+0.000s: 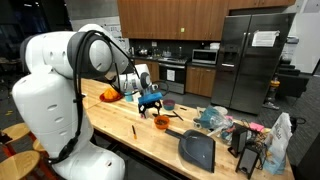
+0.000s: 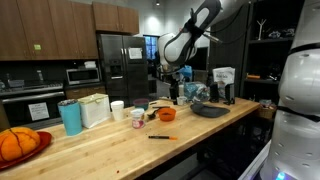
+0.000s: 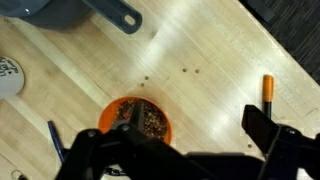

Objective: Put the orange and black pen in the stacked white cups.

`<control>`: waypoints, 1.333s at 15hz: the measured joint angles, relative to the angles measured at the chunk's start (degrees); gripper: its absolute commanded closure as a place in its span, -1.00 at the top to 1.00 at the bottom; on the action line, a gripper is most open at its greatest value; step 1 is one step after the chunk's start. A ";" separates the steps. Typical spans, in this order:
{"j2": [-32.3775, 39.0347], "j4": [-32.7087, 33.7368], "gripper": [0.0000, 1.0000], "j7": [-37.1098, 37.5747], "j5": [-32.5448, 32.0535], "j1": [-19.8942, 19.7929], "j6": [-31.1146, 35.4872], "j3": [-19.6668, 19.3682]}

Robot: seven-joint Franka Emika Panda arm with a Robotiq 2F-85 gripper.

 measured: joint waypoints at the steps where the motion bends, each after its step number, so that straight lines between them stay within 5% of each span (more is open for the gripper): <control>1: 0.43 -0.48 1.00 -0.21 -0.04 0.24 1.05 0.24; 5: 1.84 -2.22 1.00 -1.99 0.41 1.00 5.60 1.05; 11: 3.27 -3.60 1.00 -14.29 9.00 2.59 6.44 2.05; 20: 3.33 -3.60 1.00 -16.09 9.01 2.71 5.37 2.12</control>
